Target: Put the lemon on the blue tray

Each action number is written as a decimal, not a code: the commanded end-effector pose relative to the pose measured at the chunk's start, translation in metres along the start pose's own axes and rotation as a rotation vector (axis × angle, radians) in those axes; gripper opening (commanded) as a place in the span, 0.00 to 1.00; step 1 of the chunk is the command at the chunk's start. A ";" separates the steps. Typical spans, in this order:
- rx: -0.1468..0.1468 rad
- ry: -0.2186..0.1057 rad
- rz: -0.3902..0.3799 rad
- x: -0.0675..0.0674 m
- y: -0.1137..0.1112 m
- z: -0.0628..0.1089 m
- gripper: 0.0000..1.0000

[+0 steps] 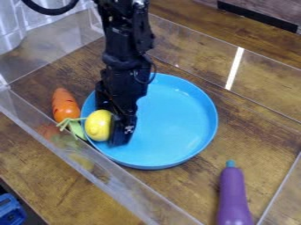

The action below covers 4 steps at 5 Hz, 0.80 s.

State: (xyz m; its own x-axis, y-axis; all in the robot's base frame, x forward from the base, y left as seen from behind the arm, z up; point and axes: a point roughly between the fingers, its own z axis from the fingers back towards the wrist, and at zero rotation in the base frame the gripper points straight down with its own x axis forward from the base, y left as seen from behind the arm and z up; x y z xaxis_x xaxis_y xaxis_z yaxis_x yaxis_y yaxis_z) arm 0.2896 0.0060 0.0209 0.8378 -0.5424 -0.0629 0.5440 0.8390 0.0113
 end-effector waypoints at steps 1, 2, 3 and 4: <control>0.023 -0.037 -0.091 0.005 -0.007 0.001 1.00; 0.039 -0.058 -0.130 0.004 -0.008 -0.001 1.00; 0.055 -0.081 -0.143 0.007 -0.005 0.007 1.00; 0.067 -0.104 -0.156 0.009 -0.002 0.014 1.00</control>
State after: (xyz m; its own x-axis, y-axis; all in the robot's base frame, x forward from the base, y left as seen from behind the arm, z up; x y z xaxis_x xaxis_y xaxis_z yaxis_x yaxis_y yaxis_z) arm 0.2891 0.0052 0.0215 0.7644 -0.6447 -0.0064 0.6443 0.7635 0.0445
